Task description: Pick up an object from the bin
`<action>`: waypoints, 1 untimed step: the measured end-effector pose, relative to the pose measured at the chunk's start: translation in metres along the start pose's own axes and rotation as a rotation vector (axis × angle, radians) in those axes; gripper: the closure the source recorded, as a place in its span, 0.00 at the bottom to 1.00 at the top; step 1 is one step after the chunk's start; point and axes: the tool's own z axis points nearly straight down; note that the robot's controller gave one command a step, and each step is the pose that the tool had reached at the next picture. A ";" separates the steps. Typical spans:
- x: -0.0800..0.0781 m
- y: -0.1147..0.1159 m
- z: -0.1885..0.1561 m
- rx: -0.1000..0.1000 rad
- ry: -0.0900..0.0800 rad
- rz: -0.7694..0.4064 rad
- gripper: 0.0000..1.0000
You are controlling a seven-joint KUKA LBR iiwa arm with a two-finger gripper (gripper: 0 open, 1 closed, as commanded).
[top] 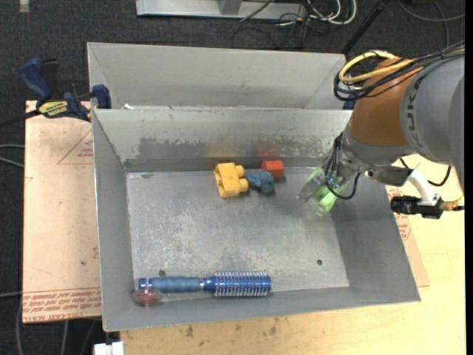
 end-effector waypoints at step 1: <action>0.000 0.001 -0.021 0.002 0.002 -0.003 1.00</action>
Offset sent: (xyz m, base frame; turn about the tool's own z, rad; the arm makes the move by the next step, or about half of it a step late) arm 0.0001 0.0001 0.0198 0.0000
